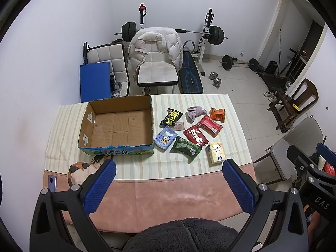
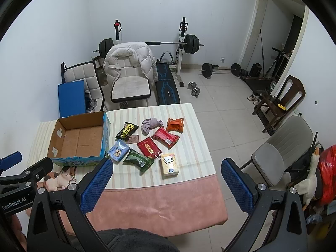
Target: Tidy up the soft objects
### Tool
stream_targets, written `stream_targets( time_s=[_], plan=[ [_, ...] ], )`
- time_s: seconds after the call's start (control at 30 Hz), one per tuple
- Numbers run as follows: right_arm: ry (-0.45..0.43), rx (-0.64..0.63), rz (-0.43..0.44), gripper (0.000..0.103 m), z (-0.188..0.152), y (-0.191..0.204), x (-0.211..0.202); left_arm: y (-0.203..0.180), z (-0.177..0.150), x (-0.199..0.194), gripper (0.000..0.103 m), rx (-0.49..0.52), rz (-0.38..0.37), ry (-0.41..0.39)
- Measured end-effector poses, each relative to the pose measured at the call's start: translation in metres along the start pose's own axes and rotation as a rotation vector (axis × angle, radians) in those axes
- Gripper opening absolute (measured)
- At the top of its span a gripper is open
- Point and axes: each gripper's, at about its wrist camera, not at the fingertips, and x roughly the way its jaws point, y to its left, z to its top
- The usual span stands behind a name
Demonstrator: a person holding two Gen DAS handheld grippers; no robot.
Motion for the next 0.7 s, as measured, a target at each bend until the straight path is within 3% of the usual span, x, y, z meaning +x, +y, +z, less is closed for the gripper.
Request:
stream_targets(
  time_s=[0.47,0.6,0.7],
  plan=[
    [0.008,0.004,0.006,0.103,0.000,0.001,0.003,-0.001,0.008,0.015,0.103,0.005,-0.026,0.017],
    [0.039,0.019,0.022,0.103,0.008,-0.004,0.025,0.002,0.032,0.058,0.103,0.029,0.013,0.030],
    [0.091,0.033,0.034,0.103,0.014,-0.012,0.066,0.008,0.050,0.109,0.103,0.001,0.001,0.113]
  ],
)
